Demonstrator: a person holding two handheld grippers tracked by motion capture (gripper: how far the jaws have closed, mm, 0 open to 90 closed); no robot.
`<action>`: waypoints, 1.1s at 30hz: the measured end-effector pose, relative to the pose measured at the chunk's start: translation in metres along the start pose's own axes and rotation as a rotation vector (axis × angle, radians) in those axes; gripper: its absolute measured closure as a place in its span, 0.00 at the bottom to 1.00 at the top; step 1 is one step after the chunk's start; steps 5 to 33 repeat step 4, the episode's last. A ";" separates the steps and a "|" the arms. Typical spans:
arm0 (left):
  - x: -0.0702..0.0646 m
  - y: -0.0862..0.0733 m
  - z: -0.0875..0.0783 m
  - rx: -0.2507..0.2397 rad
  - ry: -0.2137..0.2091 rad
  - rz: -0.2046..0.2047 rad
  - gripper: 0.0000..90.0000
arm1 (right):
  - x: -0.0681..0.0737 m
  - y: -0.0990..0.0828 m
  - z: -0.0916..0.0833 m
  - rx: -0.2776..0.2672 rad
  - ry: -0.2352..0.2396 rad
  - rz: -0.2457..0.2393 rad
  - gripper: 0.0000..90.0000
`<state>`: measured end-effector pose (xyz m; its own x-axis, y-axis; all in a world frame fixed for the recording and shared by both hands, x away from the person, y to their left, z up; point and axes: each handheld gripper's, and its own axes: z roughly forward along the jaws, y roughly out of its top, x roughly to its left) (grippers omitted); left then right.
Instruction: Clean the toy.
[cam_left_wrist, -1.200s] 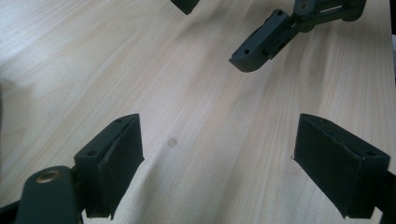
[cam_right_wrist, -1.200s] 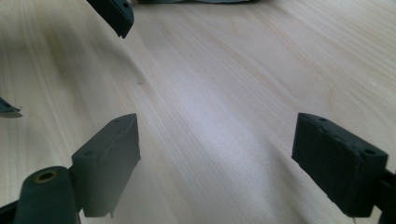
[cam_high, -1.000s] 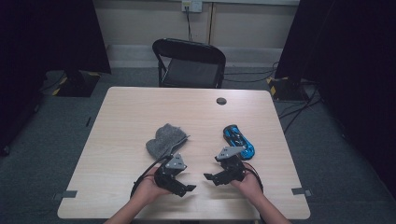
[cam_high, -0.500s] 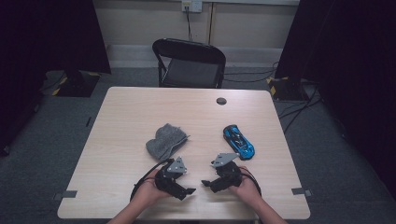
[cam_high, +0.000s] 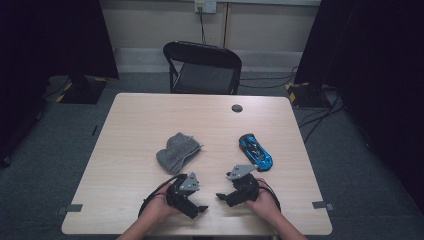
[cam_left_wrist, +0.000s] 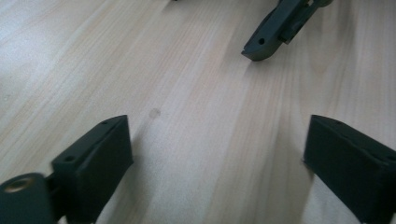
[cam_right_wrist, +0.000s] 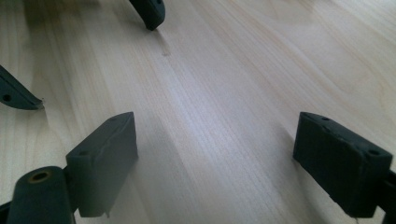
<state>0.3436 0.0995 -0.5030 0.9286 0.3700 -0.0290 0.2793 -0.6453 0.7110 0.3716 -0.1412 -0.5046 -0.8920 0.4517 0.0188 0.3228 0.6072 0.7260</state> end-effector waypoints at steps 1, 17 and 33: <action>0.000 0.000 0.001 -0.006 -0.003 -0.001 0.05 | 0.000 0.000 0.000 0.000 0.000 0.000 0.14; 0.000 0.000 0.002 0.007 -0.008 0.007 0.00 | 0.000 0.000 0.000 0.001 0.000 0.001 0.14; 0.000 0.000 0.002 0.007 -0.008 0.007 0.00 | 0.000 0.000 0.000 0.001 0.000 0.001 0.14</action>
